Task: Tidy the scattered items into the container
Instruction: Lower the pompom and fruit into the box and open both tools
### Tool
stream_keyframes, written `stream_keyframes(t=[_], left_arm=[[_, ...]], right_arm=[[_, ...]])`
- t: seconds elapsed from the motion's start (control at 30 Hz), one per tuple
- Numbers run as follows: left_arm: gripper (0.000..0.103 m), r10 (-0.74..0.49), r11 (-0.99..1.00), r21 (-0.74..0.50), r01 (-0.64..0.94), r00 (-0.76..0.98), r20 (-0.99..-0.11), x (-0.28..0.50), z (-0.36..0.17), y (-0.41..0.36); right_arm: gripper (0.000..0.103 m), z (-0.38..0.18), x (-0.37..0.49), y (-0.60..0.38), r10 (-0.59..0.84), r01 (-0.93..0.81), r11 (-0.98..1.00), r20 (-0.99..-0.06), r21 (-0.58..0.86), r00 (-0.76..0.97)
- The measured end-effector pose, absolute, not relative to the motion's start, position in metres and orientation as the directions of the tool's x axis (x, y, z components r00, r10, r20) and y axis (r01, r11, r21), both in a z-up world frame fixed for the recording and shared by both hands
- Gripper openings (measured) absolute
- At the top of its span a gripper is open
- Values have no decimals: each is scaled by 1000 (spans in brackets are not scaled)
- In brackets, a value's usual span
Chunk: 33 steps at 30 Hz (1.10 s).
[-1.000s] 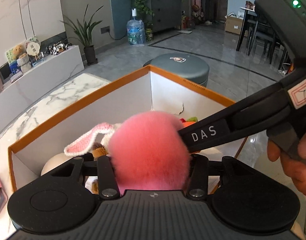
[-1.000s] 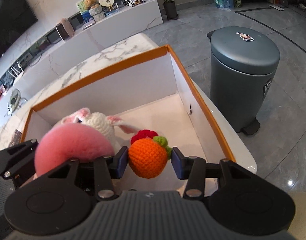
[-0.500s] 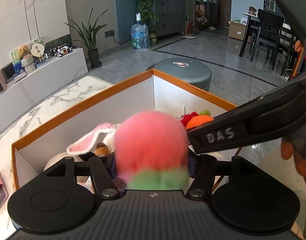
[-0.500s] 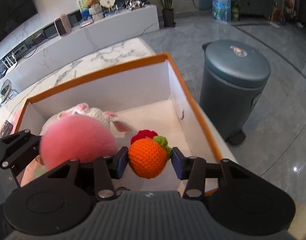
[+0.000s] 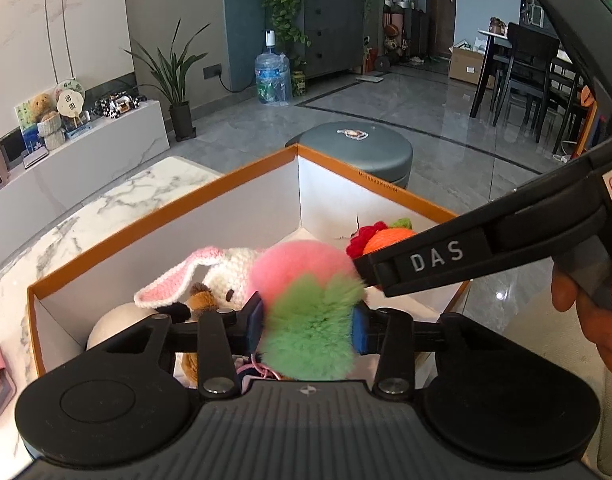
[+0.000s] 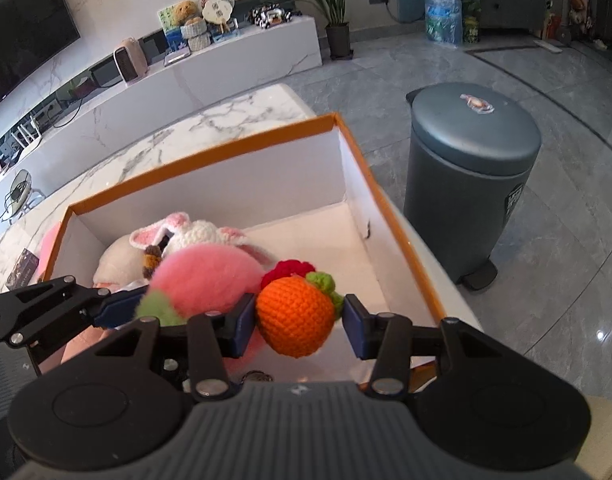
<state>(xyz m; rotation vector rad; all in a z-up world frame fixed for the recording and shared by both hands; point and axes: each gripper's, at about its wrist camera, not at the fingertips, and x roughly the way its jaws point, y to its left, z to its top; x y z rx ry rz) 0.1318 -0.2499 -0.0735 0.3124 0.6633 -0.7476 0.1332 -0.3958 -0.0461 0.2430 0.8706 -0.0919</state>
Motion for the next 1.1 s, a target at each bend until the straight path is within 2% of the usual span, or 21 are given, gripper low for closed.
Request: stream_keyframes(t=[0.17,0.27,0.8,1.1], left_arm=[[50,-525,692,50,720,549,-651,129,-73,-252],[55,-534,692,41,721,549,-644,129,-73,-251],[53,-475,715,74,695,561,-679,130,-76,-246],[53,-450,743,74,666,578,-681,128,-73,-240]], right_arm=[[50,-45,133,-398,18,174,970,-765,169,643],[50,-46,132,-398,15,177,970,-764,168,645],[50,-54,135,-392,28,155,976,-794,153,607],[51,-52,131,-388,-42,163,984,-798,71,602]])
